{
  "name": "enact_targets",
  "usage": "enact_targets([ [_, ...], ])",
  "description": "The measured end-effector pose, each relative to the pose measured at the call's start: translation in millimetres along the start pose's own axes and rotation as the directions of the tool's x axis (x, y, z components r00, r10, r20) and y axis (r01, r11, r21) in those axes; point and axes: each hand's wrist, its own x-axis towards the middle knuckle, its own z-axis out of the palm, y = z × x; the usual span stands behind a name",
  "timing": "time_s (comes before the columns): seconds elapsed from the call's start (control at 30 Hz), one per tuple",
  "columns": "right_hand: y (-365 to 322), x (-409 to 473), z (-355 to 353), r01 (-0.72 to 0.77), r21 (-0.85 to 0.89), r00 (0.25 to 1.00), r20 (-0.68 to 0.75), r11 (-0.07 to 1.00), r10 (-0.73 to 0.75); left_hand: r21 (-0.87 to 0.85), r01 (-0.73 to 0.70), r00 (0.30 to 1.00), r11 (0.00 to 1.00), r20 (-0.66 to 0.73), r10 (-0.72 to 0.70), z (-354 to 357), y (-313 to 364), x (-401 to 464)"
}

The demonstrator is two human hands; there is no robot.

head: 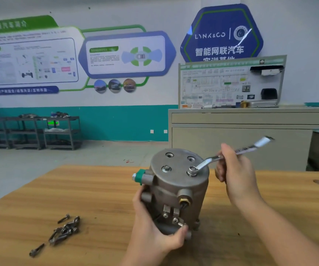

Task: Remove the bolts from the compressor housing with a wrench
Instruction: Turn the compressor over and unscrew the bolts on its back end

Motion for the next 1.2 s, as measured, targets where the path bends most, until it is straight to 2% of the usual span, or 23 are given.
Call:
enact_targets([
  [0.1,-12.6,16.6,-3.7,-0.218,-0.109,0.976,-0.004,0.97,0.218,-0.046,0.057,0.998,0.997,-0.007,-0.057,1.0,0.7,-0.3],
  [0.2,-32.0,28.5,-0.6,-0.24,-0.333,0.969,-0.03,0.912,0.245,-0.036,0.082,0.996,0.996,-0.018,-0.083,1.8,-3.2,-0.9],
  [0.3,-49.7,28.0,14.8,-0.143,-0.583,0.989,-0.046,0.8,0.144,-0.005,0.078,0.997,0.997,-0.026,-0.078,0.8,-3.3,1.0],
  [0.4,-63.8,15.9,35.3,-0.002,-0.734,0.997,0.054,0.679,0.062,-0.005,0.065,0.997,0.998,-0.029,-0.065,-0.9,-4.0,1.0],
  [0.53,-72.0,-7.2,51.2,0.166,-0.723,0.963,0.264,0.67,0.046,-0.013,0.078,0.997,0.997,-0.011,-0.078,-0.2,-5.5,1.7],
  [0.63,-76.2,-18.4,51.7,0.308,-0.732,0.926,0.378,0.608,-0.013,-0.02,0.084,0.996,0.996,-0.002,-0.084,-2.3,-7.9,0.8],
  [0.7,-84.5,-23.8,48.8,0.385,-0.699,0.886,0.462,0.603,-0.031,-0.018,0.087,0.996,0.996,0.009,-0.087,-2.9,-3.5,1.4],
  [0.77,-93.0,-26.2,39.8,0.439,-0.646,0.8,0.598,0.624,0.056,0.009,0.077,0.997,0.997,-0.006,-0.077,-1.4,-0.5,2.7],
  [0.83,-101.6,-21.6,24.1,0.399,-0.593,0.66,0.715,0.699,0.23,-0.008,0.072,0.997,0.997,-0.039,-0.072,-1.0,-4.1,2.4],
  [0.9,-105.3,-9.7,2.4,0.285,-0.546,0.486,0.791,0.788,0.372,-0.044,0.115,0.993,0.992,-0.003,-0.115,-4.7,-1.8,2.3],
  [0.97,-101.2,3.8,-16.6,0.126,-0.492,0.359,0.832,0.861,0.423,-0.03,0.111,0.994,0.993,0.017,-0.111,-8.0,-2.5,1.3],
  [1.07,-76.3,17.8,-34.8,-0.156,-0.335,0.246,0.898,0.929,0.365,-0.024,0.13,0.991,0.991,0.022,-0.13,-6.8,0.0,1.8],
  [1.13,-51.8,22.2,-40.1,-0.34,-0.14,0.16,0.966,0.93,0.204,-0.027,0.137,0.991,0.99,0.015,-0.137,-3.2,1.1,2.2],
  [1.2,-30.8,24.5,-40.1,-0.504,0.057,0.127,0.992,0.862,0.009,-0.032,0.135,0.991,0.99,0.003,-0.135,-0.5,0.8,1.9],
])
